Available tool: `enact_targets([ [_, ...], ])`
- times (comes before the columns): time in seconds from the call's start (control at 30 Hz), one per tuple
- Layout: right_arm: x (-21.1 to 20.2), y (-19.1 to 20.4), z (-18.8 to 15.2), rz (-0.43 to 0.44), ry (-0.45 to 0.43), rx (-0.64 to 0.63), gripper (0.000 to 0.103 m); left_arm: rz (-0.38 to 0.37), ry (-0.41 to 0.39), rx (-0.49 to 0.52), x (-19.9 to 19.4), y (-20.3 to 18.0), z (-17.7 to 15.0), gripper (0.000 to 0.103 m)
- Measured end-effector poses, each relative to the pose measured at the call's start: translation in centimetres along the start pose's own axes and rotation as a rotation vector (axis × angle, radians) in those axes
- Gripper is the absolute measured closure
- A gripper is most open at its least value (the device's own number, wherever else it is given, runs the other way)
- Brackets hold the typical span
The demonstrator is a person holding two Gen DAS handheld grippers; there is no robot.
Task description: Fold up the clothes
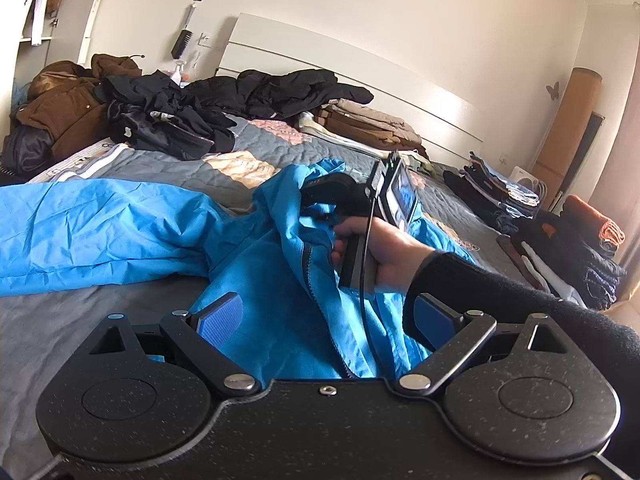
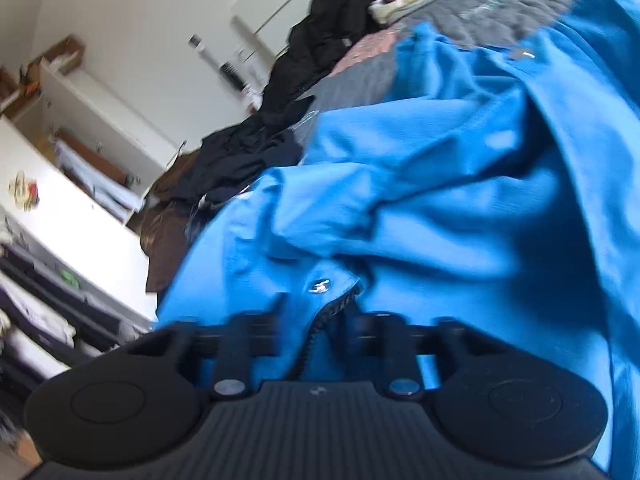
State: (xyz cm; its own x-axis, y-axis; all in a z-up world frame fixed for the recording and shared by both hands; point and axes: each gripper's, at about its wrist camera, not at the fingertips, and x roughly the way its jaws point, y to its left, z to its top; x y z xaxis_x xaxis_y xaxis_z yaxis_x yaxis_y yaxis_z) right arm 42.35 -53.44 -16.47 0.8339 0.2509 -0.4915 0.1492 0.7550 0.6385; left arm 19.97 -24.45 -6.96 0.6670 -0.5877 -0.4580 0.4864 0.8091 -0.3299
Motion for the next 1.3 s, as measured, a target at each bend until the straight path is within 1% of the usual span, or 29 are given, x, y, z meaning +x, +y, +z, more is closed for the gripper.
enact_targets([
  [0.03,-0.2,0.5,0.1,-0.013,-0.010,-0.029,0.094,0.002,0.001,-0.002,0.0,0.1,0.0,0.011],
  [0.1,-1.2,1.5,0.4,-0.046,-0.055,-0.088,0.099,0.003,0.001,-0.006,0.0,0.1,0.0,0.011],
  [0.23,-4.4,3.5,2.4,-0.121,-0.123,-0.253,0.100,0.000,-0.001,-0.005,-0.1,0.1,0.0,0.011],
  [0.3,-6.3,5.0,3.4,-0.200,-0.182,-0.406,0.100,-0.001,0.000,-0.004,0.0,0.0,0.0,0.011],
  [0.33,-7.4,5.5,4.0,-0.226,-0.221,-0.458,0.100,-0.001,0.000,-0.004,0.0,-0.1,0.0,0.011],
  [0.4,-9.3,6.2,5.6,-0.253,-0.266,-0.526,0.100,0.001,0.002,-0.003,0.1,-0.1,-0.1,0.011],
  [0.47,-10.3,6.7,7.1,-0.279,-0.280,-0.585,0.101,0.002,0.003,-0.003,0.1,-0.2,-0.1,0.011],
  [0.5,-10.7,6.9,7.6,-0.309,-0.298,-0.625,0.101,0.003,0.003,-0.001,0.2,-0.2,-0.1,0.011],
  [0.6,-10.4,7.4,7.6,-0.404,-0.347,-0.773,0.101,0.006,0.004,0.003,0.2,-0.4,-0.2,0.011],
  [0.73,-6.6,6.4,6.2,-0.504,-0.303,-0.991,0.100,0.012,0.011,0.016,0.6,-0.6,-0.3,0.011],
  [0.77,-5.6,6.0,5.7,-0.530,-0.289,-1.026,0.099,0.015,0.015,0.018,0.7,-0.5,-0.4,0.011],
  [0.83,-3.5,4.5,4.9,-0.579,-0.251,-1.003,0.097,0.021,0.023,0.019,0.9,-0.5,-0.4,0.011],
  [0.87,-3.2,4.0,4.9,-0.577,-0.241,-0.936,0.096,0.024,0.025,0.019,1.0,-0.4,-0.4,0.011],
  [0.9,-3.5,3.5,5.2,-0.559,-0.246,-0.851,0.093,0.027,0.025,0.019,1.0,-0.4,-0.4,0.011],
  [0.93,-4.0,3.0,5.7,-0.540,-0.257,-0.774,0.083,0.027,0.025,0.016,1.0,-0.3,-0.4,0.011],
  [0.97,-4.9,2.8,6.0,-0.530,-0.271,-0.732,0.077,0.026,0.024,0.016,1.0,-0.4,-0.4,0.011],
  [1.0,-5.7,2.5,6.3,-0.519,-0.285,-0.690,0.064,0.026,0.022,0.019,1.0,-0.4,-0.3,0.011],
  [1.03,-6.6,2.3,6.5,-0.509,-0.295,-0.663,0.053,0.026,0.021,0.021,1.0,-0.4,-0.3,0.010],
  [1.1,-8.9,2.4,6.5,-0.485,-0.293,-0.657,0.048,0.027,0.018,0.024,1.0,-0.5,-0.3,0.010],
  [1.17,-11.8,2.5,5.6,-0.439,-0.287,-0.636,0.044,0.028,0.016,0.021,0.8,-0.6,-0.3,0.010],
  [1.23,-15.2,2.5,3.8,-0.380,-0.284,-0.596,0.036,0.027,0.005,0.023,0.5,-0.7,-0.2,0.010],
  [1.3,-18.7,2.5,1.2,-0.305,-0.275,-0.551,0.032,0.024,-0.012,0.031,0.0,-0.9,-0.2,0.007],
])
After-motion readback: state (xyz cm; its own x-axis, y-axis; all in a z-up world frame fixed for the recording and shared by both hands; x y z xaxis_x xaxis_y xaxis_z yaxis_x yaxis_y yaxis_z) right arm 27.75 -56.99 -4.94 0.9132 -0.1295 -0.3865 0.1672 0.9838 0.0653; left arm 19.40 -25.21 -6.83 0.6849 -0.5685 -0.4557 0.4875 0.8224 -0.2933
